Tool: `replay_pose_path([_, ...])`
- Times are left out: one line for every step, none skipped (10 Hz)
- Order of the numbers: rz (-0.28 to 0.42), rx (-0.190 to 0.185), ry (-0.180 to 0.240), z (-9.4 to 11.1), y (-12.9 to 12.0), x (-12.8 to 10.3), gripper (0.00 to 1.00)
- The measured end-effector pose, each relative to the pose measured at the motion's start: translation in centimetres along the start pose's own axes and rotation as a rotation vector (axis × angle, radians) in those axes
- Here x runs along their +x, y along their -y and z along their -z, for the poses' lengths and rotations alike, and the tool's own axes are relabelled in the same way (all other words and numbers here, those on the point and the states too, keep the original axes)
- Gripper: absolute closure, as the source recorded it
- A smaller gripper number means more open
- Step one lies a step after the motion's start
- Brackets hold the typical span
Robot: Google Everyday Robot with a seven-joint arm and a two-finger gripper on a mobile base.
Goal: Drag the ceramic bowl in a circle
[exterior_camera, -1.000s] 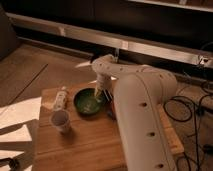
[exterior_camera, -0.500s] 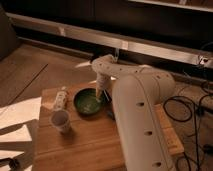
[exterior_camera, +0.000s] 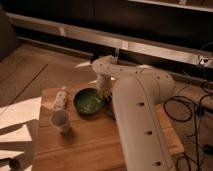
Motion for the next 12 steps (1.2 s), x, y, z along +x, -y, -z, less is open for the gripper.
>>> replay_pose_path([-0.007,0.002,0.009,0.5,0.0,0.0,1.0])
replay_pose_path([-0.017,0.009,0.023,1.6,0.2,0.1,1.0])
replay_pose_path([-0.028,0.024,0.031,2.9,0.5,0.7,1.0])
replay_pose_path([-0.044,0.044,0.028,4.6,0.8,2.1,1.0])
replay_pose_path([-0.054,0.066,0.019,5.5,1.2,3.5,1.0])
replay_pose_path([-0.07,0.096,-0.002,6.4,1.9,5.4,1.0])
replay_pose_path([-0.088,0.125,-0.027,7.0,2.6,7.2,1.0])
replay_pose_path([-0.108,0.144,-0.05,7.2,3.2,8.4,1.0])
replay_pose_path([-0.122,0.158,-0.065,7.2,3.8,9.1,1.0])
replay_pose_path([-0.143,0.18,-0.084,7.0,4.8,9.7,1.0])
replay_pose_path([-0.152,0.196,-0.089,6.8,5.4,9.3,1.0])
replay_pose_path([-0.152,0.206,-0.09,6.5,5.7,8.8,1.0])
